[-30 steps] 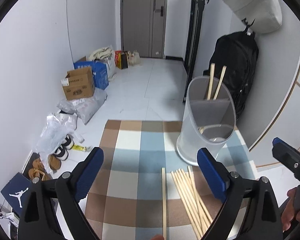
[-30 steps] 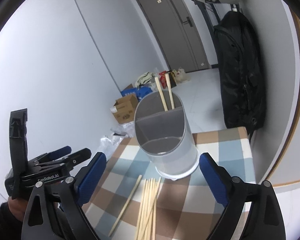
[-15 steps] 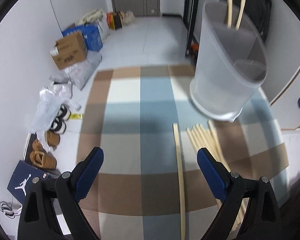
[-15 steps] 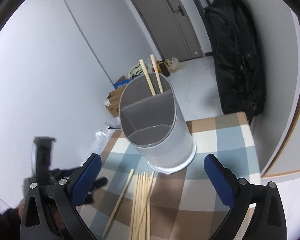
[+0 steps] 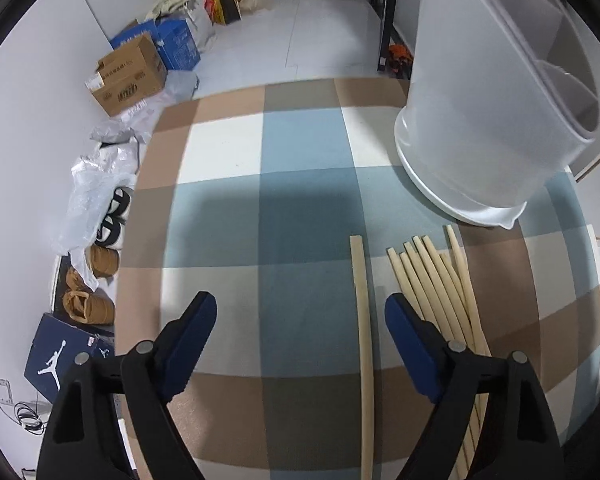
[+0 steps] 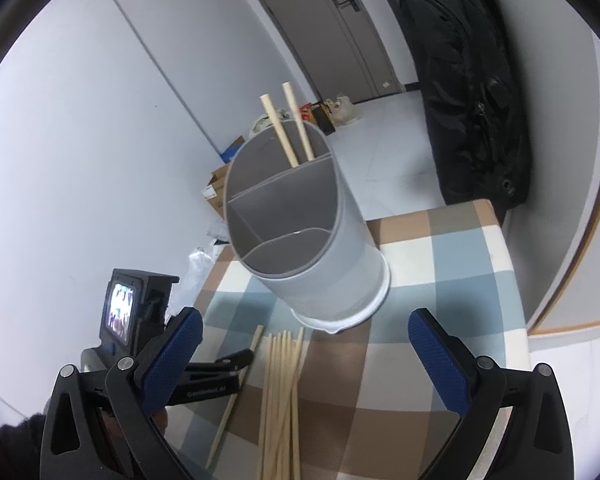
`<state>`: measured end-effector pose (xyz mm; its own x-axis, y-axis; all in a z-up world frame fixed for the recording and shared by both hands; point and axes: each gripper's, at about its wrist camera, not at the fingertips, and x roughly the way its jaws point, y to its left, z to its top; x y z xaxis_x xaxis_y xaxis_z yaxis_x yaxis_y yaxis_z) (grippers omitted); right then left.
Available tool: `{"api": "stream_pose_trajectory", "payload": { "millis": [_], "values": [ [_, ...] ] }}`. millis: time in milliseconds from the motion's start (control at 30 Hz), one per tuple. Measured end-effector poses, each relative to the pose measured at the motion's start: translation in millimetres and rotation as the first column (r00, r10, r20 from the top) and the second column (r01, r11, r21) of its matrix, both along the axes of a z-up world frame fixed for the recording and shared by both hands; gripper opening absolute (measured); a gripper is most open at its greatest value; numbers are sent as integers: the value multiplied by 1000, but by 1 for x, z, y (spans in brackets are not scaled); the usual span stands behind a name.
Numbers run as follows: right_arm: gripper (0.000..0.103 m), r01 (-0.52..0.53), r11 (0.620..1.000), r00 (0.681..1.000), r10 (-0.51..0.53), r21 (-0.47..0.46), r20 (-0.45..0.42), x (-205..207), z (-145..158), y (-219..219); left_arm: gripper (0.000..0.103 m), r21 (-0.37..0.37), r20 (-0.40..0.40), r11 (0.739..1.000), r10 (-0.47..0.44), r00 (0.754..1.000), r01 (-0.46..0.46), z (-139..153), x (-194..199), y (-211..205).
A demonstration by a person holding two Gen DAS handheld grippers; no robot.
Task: Organize utensils
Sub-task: 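Move both tools back to the chopstick pile and grasp a chopstick with the left tool, then close the right tool on a chopstick while the left tool holds its chopstick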
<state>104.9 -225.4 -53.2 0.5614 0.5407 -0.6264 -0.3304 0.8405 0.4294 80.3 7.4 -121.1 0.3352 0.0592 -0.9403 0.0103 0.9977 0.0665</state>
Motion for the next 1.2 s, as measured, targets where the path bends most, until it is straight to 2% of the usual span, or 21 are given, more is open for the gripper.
{"api": "stream_pose_trajectory", "payload": {
  "millis": [67,167,300,367,433,467,533,600,667,733,833,900,1067,1200],
  "values": [
    [103,9,1000,1000,-9,1,-6,0,-1,-3,78,-22,-15,1000,10,1000,-10,-2,3,1],
    [103,11,1000,1000,-11,-5,-11,1,-2,-4,76,-28,-22,1000,11,1000,-12,-3,6,-2],
    [103,1,1000,1000,-1,-11,-21,1,-3,-3,64,-46,-19,999,0,1000,-1,-2,11,-6],
    [103,-3,1000,1000,2,-18,-23,1,-4,-1,53,-52,-10,999,-9,1000,9,-1,15,-7],
    [103,-6,1000,1000,6,-20,-18,0,-4,1,33,-70,-3,997,-22,1000,22,0,17,-7],
    [103,-8,1000,1000,8,-24,-13,0,-3,1,30,-71,4,997,-26,1000,26,0,17,-7],
    [103,-12,999,1000,12,-39,-6,-1,-4,4,11,-90,16,995,-32,999,33,1,17,-5],
    [103,-19,998,1000,19,-56,-8,-1,-5,6,4,-128,13,992,-19,1000,21,1,19,0],
    [103,-36,997,999,35,-65,-17,0,-8,9,3,-197,8,980,12,1000,-10,2,20,7],
    [103,-54,996,998,52,-76,-24,-1,-11,12,3,-240,14,969,65,998,-60,4,17,18],
    [100,-83,993,995,78,-80,-58,1,-18,15,3,-305,44,949,99,994,-81,15,11,26],
    [94,-99,992,992,92,-83,-85,2,-23,18,3,-317,77,945,106,991,-76,25,7,25],
    [63,-152,983,976,132,-107,-171,5,-39,32,3,-369,170,929,113,979,-43,51,-7,23],
    [52,-194,971,962,162,-136,-221,8,-49,49,3,-407,222,913,111,969,-11,63,-9,26]
  ]
}}
